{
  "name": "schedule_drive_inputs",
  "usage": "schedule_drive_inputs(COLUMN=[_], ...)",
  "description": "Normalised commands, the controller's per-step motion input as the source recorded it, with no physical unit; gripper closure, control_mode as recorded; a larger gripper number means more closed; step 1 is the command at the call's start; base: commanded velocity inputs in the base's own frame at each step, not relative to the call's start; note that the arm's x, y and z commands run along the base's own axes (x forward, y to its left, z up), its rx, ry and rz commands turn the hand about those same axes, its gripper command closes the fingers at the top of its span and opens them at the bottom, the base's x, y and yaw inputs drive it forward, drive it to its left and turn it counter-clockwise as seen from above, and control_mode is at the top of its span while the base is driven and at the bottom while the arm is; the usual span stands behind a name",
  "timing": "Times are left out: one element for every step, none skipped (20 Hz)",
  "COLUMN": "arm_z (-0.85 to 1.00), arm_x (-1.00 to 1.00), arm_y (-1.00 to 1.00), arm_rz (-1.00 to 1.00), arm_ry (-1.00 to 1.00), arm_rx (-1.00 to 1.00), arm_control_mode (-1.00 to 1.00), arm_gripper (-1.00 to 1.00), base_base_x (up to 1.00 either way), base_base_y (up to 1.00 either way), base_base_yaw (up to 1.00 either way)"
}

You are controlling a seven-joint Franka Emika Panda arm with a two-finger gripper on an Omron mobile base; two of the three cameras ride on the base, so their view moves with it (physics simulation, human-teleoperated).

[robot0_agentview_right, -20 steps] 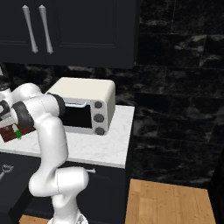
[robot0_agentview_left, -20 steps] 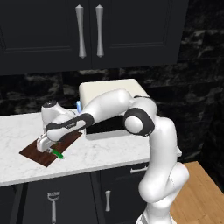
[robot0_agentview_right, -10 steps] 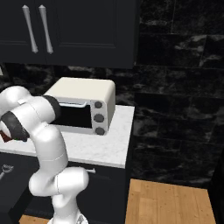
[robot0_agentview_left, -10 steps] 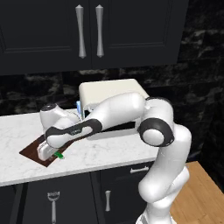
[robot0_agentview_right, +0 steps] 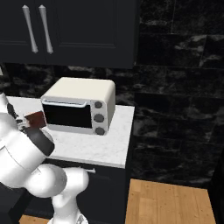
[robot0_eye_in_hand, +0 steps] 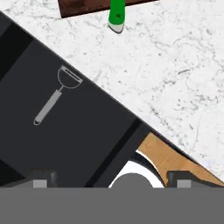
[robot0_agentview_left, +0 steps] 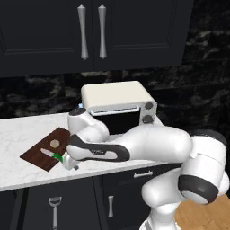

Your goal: Place the appropriate cutting tool for cutting the garlic skin on the cutting board.

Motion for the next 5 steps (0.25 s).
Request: schedule_drive_inputs(arm_z=[0.62, 0.68, 0.69, 0.74, 0.77], arm_x=[-0.69, -0.77, -0.74, -0.78, -0.77], arm_y=[-1.0, -1.0, -0.99, -0.98, -0.9], arm_rz=[-0.04, -0.02, 0.0, 0.0, 0.0], arm_ry=[0.0, 0.0, 0.0, 0.0, 0.0], arm_rx=[0.08, 0.08, 0.07, 0.05, 0.03], arm_control_mode=[-1.0, -1.0, -1.0, -1.0, -1.0], arm_gripper=[-1.0, -1.0, -1.0, -1.0, -1.0], base_base_x=[0.0, 0.0, 0.0, 0.0, 0.0], base_base_y=[0.0, 0.0, 0.0, 0.0, 0.0], base_base_yaw=[0.0, 0.0, 0.0, 0.0, 0.0])
